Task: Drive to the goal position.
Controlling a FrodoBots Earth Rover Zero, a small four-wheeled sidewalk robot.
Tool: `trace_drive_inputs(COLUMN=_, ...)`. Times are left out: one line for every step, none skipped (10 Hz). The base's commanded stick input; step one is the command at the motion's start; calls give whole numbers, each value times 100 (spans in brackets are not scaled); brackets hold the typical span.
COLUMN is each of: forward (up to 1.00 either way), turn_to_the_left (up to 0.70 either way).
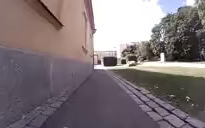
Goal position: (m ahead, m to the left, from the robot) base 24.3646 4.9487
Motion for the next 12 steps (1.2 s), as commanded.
trace_drive_inputs(forward=85, turn_to_the_left=0)
trace_drive_inputs(forward=85, turn_to_the_left=0)
trace_drive_inputs(forward=85, turn_to_the_left=0)
trace_drive_inputs(forward=85, turn_to_the_left=0)
trace_drive_inputs(forward=85, turn_to_the_left=0)
trace_drive_inputs(forward=85, turn_to_the_left=0)
trace_drive_inputs(forward=85, turn_to_the_left=0)
trace_drive_inputs(forward=85, turn_to_the_left=-19)
trace_drive_inputs(forward=85, turn_to_the_left=-13)
trace_drive_inputs(forward=85, turn_to_the_left=0)
trace_drive_inputs(forward=85, turn_to_the_left=0)
trace_drive_inputs(forward=85, turn_to_the_left=0)
